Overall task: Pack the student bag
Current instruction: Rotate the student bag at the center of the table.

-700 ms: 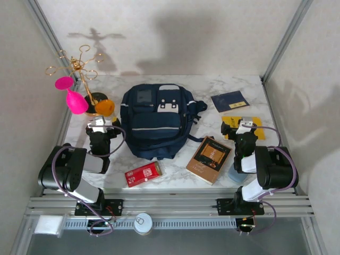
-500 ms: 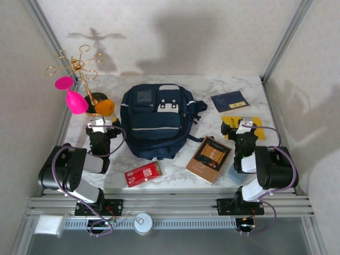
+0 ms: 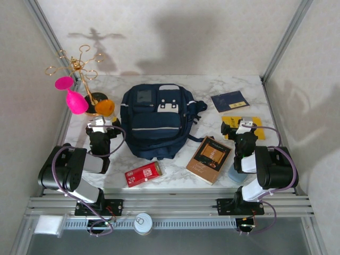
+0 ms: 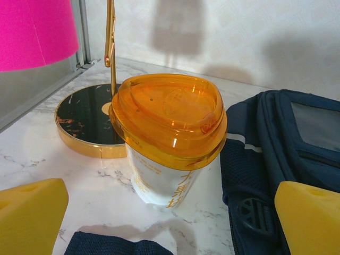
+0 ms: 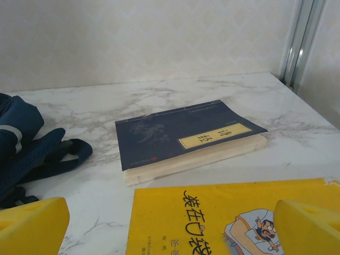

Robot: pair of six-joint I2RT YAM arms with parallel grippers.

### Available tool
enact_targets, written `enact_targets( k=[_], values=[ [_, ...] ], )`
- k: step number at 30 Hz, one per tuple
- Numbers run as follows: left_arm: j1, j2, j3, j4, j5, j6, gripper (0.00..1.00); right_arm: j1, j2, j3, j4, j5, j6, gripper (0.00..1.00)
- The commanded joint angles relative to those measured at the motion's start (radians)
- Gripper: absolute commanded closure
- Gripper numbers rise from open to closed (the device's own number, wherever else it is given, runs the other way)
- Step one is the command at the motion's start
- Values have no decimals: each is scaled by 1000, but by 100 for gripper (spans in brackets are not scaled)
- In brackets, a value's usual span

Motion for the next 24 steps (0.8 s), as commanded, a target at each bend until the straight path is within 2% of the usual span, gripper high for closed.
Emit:
enact_targets(
  k=[1, 24],
  values=[
    [1, 1, -10, 38, 0, -12, 1, -2, 4, 1, 22, 0, -13, 1],
    [1, 1, -10, 39, 0, -12, 1, -2, -25, 8, -15, -4, -13, 1]
  ],
)
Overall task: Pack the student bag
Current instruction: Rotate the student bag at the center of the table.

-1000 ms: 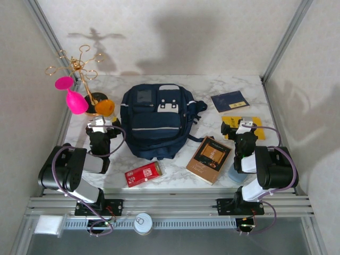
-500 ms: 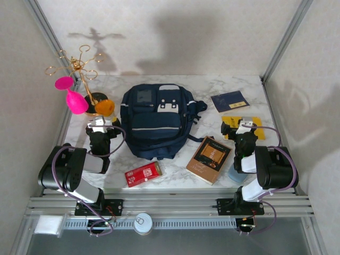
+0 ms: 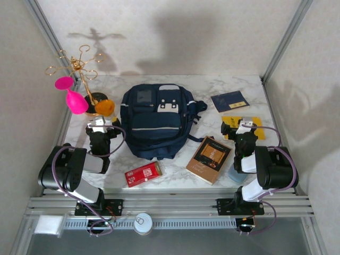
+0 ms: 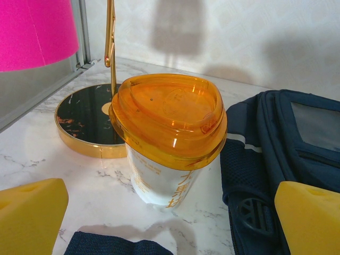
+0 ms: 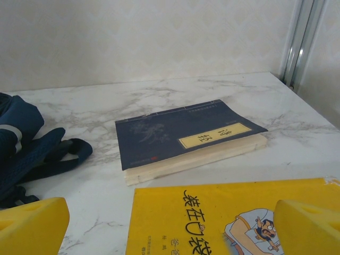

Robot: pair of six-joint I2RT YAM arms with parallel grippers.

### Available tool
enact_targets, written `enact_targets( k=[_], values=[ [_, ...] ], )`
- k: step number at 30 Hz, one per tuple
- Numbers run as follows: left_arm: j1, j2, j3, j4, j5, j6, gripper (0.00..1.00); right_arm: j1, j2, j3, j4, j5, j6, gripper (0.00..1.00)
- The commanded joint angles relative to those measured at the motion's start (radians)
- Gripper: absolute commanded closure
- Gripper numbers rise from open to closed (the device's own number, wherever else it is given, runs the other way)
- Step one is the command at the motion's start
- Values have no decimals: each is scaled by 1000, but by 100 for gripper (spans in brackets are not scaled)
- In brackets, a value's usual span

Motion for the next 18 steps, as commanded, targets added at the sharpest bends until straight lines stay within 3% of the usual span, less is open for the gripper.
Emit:
enact_targets(
  k=[1, 8, 18],
  values=[
    [1, 0, -12, 41, 2, -12, 1, -3, -33, 12, -21, 0, -12, 1],
    [1, -110, -8, -55, 44, -2, 1, -2, -157, 12, -140, 27, 12, 1],
    [4, -485, 40, -461, 60, -110, 1, -3, -375, 165, -581, -4, 117, 1]
  ],
)
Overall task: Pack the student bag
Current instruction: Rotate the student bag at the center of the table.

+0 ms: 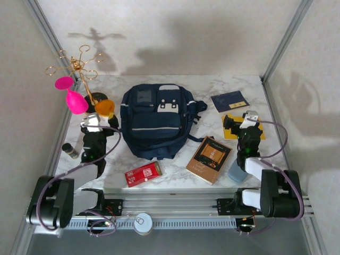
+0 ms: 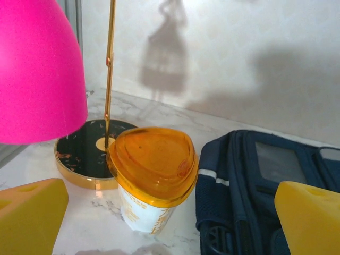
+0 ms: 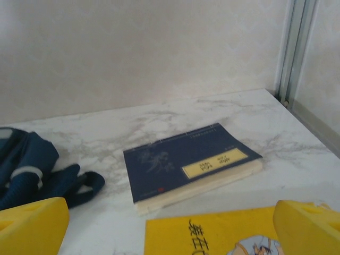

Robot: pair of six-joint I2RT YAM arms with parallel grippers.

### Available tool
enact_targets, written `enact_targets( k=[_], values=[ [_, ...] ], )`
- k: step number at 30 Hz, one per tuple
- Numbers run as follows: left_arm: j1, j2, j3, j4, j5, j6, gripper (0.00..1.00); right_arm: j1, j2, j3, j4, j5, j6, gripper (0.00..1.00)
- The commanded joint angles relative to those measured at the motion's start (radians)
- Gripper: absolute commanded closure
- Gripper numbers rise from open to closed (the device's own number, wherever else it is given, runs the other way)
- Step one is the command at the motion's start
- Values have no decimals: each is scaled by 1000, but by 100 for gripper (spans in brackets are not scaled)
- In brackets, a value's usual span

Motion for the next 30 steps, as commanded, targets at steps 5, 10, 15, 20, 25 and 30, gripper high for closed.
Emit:
enact_targets(
  k=[5, 10, 15, 20, 25, 30],
  values=[
    [5, -229, 82, -306, 4, -259, 1, -3, -160, 109, -367, 73, 312, 1],
    [8, -327, 107, -522, -138, -526, 1, -5, -184, 129, -531, 18, 457, 1],
    [22, -380, 117, -615, -83, -616, 1, -4, -177, 177, -646, -106, 471, 1],
    [10, -410, 143, -735, 59, -671, 1, 11, -152, 217, -712, -218, 485, 1],
    [-53, -411, 156, -856, 114, -711, 1, 90, -106, 287, -809, -240, 478, 1],
    [-180, -382, 182, -970, 102, -735, 1, 194, -40, 330, -863, -290, 512, 1]
  ],
)
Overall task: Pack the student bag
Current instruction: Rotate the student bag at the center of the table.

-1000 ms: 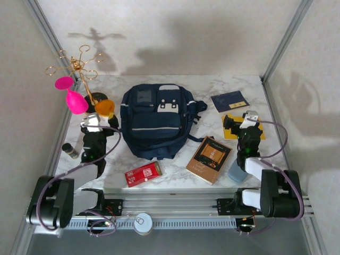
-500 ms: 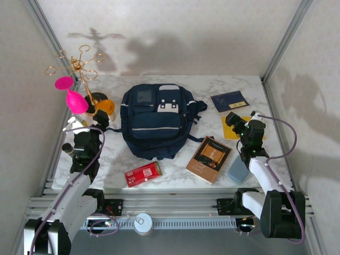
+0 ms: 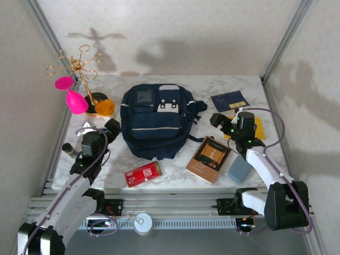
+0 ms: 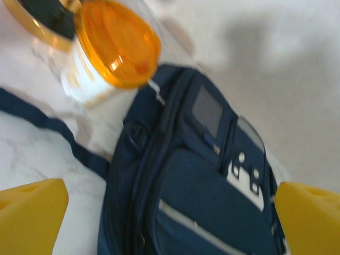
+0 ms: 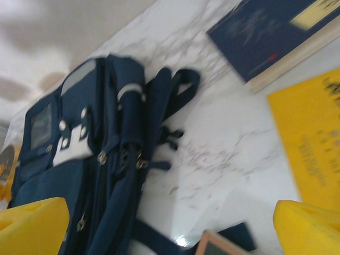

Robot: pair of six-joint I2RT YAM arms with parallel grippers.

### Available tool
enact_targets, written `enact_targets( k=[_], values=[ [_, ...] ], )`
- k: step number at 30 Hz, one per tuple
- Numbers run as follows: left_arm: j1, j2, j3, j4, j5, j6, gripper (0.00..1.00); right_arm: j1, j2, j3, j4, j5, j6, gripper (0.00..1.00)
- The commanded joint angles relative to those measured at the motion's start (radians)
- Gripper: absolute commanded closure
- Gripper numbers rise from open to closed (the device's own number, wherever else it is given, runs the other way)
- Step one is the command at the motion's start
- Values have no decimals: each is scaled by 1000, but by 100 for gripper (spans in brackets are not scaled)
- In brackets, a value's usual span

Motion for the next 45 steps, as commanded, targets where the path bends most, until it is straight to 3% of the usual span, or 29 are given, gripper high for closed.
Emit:
enact_targets(
  k=[1, 9, 15, 21, 27, 29, 32, 38, 45],
  values=[
    [-71, 18, 40, -122, 25, -42, 1, 65, 43, 36, -58, -77, 44, 1],
    [-189, 110, 29, -104, 68, -67, 1, 261, 202, 93, 5, -87, 117, 1],
    [-251, 230, 31, -6, 77, -114, 1, 297, 354, 155, 99, -103, 176, 1],
    [-286, 336, 15, 121, 79, -150, 1, 319, 492, 205, 168, -154, 188, 19],
    [-308, 435, 23, 224, 79, -155, 1, 319, 530, 199, 210, -175, 187, 50],
    [-312, 476, 37, 260, 77, -148, 1, 319, 520, 188, 226, -179, 180, 66],
    [-316, 549, 72, 295, 76, -133, 1, 316, 496, 195, 207, -170, 154, 82],
    [-321, 698, 168, 382, 49, -91, 1, 311, 422, 221, 152, -146, 100, 92],
    [-313, 825, 356, 337, -29, 23, 1, 341, 354, 203, 154, -159, 105, 92]
  ],
)
